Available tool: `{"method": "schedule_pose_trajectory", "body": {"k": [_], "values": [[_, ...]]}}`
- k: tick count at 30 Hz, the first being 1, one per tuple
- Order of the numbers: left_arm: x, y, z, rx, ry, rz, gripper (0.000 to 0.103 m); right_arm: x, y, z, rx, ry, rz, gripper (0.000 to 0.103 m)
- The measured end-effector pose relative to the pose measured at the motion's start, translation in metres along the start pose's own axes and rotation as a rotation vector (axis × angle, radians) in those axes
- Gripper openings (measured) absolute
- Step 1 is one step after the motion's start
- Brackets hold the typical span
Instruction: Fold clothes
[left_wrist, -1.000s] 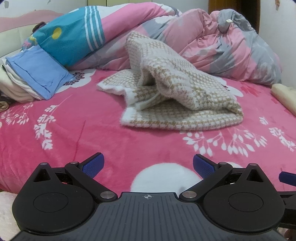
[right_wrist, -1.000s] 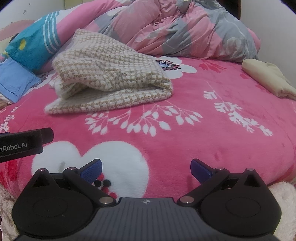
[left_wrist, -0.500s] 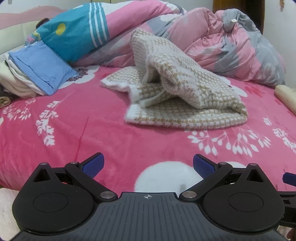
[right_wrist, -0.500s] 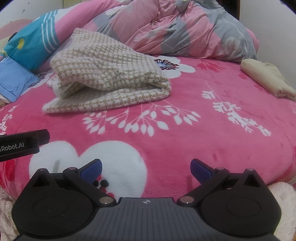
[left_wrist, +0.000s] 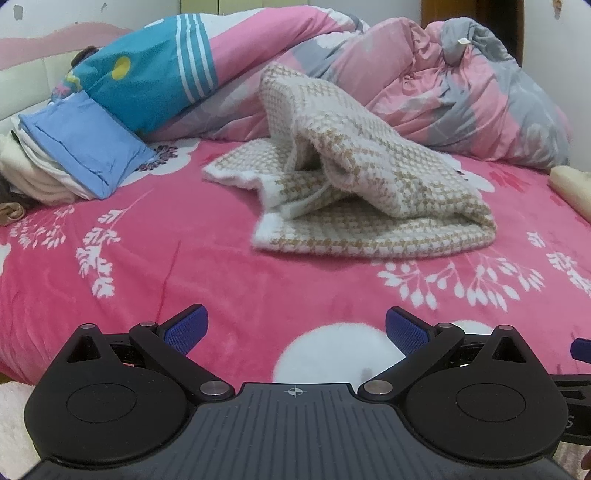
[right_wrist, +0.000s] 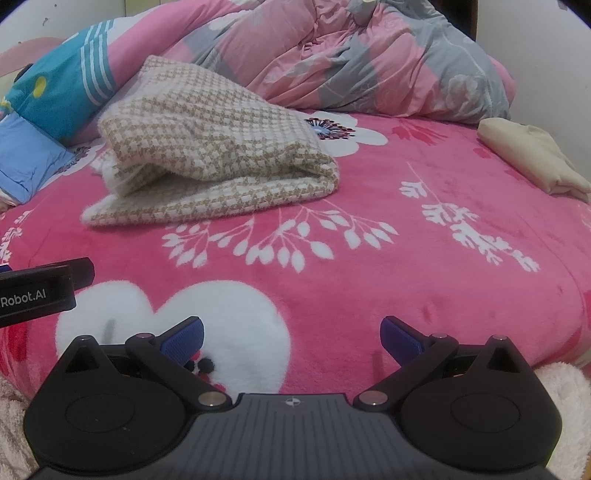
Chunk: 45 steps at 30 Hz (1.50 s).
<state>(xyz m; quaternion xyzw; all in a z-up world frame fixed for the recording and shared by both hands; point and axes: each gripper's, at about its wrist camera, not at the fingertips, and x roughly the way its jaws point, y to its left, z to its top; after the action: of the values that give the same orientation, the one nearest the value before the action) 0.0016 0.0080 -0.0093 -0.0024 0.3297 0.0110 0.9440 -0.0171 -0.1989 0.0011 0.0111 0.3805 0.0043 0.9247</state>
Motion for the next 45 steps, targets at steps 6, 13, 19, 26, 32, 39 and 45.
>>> {"method": "schedule_pose_trajectory", "body": {"k": [6, 13, 19, 26, 32, 39, 45], "values": [[0.0002, 0.0023, -0.0004, -0.008, 0.005, -0.001, 0.103, 0.0000, 0.0003, -0.0003, -0.001, 0.001, -0.001, 0.103], [0.0011, 0.0038, -0.0006, -0.011, 0.009, -0.001, 0.103, -0.0005, 0.0016, -0.0007, -0.002, 0.001, -0.003, 0.103], [0.0008, 0.0031, -0.0010, -0.006, 0.008, -0.004, 0.103, 0.0000, 0.0023, -0.0015, -0.002, 0.003, -0.003, 0.103], [0.0015, 0.0023, -0.0015, -0.003, 0.010, -0.005, 0.103, 0.0005, 0.0033, -0.0021, -0.004, 0.001, -0.004, 0.103], [0.0011, 0.0026, -0.0016, -0.003, 0.010, -0.005, 0.103, 0.0008, 0.0033, -0.0025, -0.002, 0.002, -0.005, 0.103], [0.0016, 0.0023, -0.0019, -0.001, 0.012, -0.004, 0.103, 0.0013, 0.0025, -0.0027, 0.000, 0.003, -0.005, 0.103], [0.0011, 0.0018, -0.0022, 0.001, 0.012, -0.003, 0.103, 0.0014, 0.0017, -0.0033, 0.002, 0.003, -0.006, 0.103]]}}
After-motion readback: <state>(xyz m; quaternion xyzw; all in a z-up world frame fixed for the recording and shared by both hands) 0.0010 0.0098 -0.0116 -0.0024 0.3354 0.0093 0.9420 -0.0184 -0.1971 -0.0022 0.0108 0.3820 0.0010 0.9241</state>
